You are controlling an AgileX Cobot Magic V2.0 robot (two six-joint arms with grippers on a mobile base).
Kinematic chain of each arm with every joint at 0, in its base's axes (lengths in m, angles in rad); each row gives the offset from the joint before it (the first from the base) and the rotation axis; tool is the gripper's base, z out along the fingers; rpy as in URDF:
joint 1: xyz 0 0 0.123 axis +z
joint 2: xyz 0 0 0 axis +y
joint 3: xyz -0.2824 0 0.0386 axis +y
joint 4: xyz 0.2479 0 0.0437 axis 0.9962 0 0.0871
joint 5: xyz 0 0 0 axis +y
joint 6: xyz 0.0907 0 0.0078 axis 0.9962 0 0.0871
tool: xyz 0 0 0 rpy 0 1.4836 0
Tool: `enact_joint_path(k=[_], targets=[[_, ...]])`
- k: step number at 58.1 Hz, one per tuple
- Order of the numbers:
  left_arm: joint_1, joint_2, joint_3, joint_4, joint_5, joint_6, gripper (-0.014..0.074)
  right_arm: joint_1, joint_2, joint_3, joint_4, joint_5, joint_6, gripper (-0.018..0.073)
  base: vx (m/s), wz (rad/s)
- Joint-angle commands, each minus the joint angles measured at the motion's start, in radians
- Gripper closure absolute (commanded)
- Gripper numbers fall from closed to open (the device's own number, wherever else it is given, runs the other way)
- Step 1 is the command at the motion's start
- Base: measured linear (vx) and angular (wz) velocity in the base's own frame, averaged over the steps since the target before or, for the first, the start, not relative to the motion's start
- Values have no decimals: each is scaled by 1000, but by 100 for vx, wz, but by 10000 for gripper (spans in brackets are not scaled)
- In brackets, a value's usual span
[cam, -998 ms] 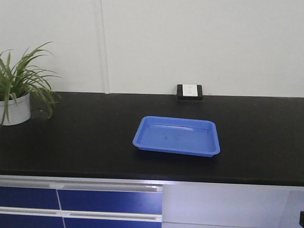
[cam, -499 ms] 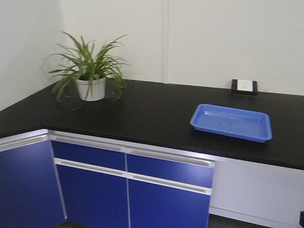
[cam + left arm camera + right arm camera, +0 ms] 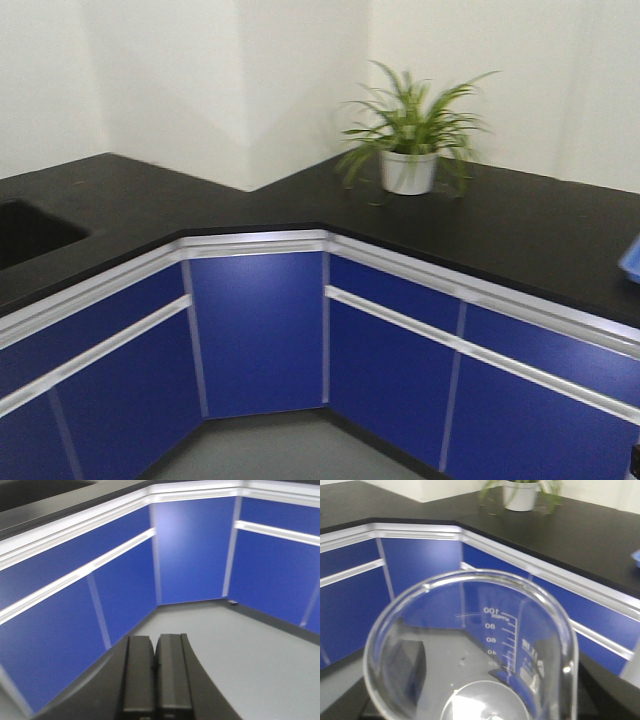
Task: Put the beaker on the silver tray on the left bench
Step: 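Drive the base to the bench with the silver tray, holding the beaker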
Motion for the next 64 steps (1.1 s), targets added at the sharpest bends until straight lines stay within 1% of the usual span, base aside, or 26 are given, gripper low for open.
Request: enact_joint_path(k=[1, 39, 64], targets=[[-6, -16, 28, -2, -77, -1, 595, 0, 0, -31, -26, -62, -9, 566, -20, 65], [-6, -16, 28, -2, -77, -1, 595, 0, 0, -31, -26, -62, -9, 566, -15, 57], [-6, -16, 28, -2, -77, -1, 595, 0, 0, -31, -26, -62, -9, 566, -3, 57]])
